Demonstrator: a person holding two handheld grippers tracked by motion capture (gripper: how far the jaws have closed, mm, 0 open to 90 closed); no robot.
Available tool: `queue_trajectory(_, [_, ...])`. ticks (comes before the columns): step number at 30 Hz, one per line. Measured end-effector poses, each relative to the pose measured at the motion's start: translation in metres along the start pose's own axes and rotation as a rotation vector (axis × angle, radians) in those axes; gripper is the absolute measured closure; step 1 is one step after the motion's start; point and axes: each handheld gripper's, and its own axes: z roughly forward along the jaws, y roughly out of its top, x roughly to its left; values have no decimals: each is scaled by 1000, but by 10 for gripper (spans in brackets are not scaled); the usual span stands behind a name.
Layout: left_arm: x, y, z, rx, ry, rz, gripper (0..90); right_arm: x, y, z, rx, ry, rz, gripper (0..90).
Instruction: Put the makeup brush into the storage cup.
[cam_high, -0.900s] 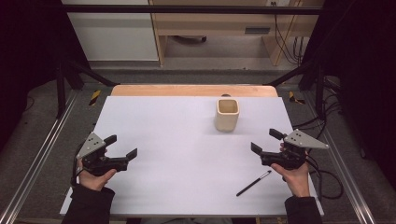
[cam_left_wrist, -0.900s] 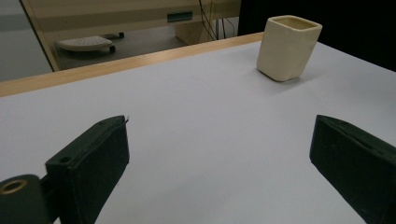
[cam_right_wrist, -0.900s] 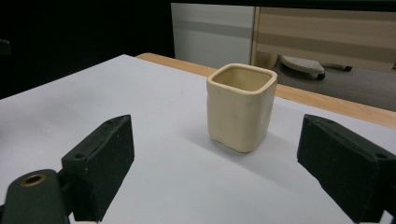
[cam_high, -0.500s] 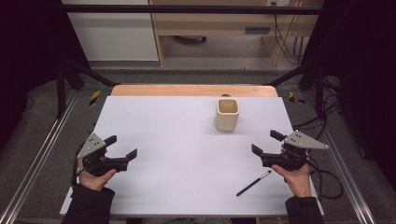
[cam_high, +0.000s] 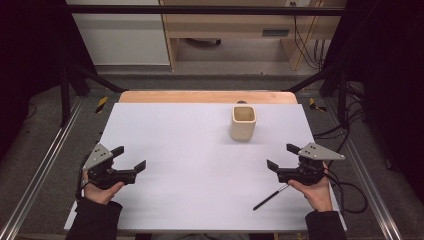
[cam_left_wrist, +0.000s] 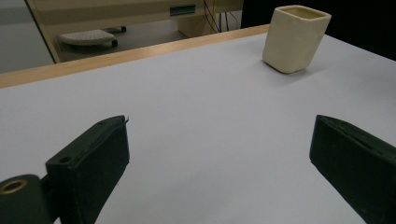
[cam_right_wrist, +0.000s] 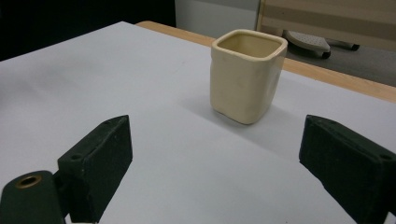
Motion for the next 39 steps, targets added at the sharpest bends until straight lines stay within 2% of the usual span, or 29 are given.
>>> queue_trajectory(5, [1,-1,1,9,4,3,43,0,-2,0,11,2,-5,99])
queue_trajectory(15, [1,-2,1,17,4,8,42,3,-12,2,79,24,-19,101])
queue_trajectory(26, [2,-2,1,21,9,12,42,5,-41,3,187,44,-7,106])
queue_trajectory(35, [2,-3,1,23,12,14,42,5,-54,3,243,52,-25,119])
queue_trajectory(39, [2,-3,1,23,11,18,42,6,-58,6,293,50,-45,119])
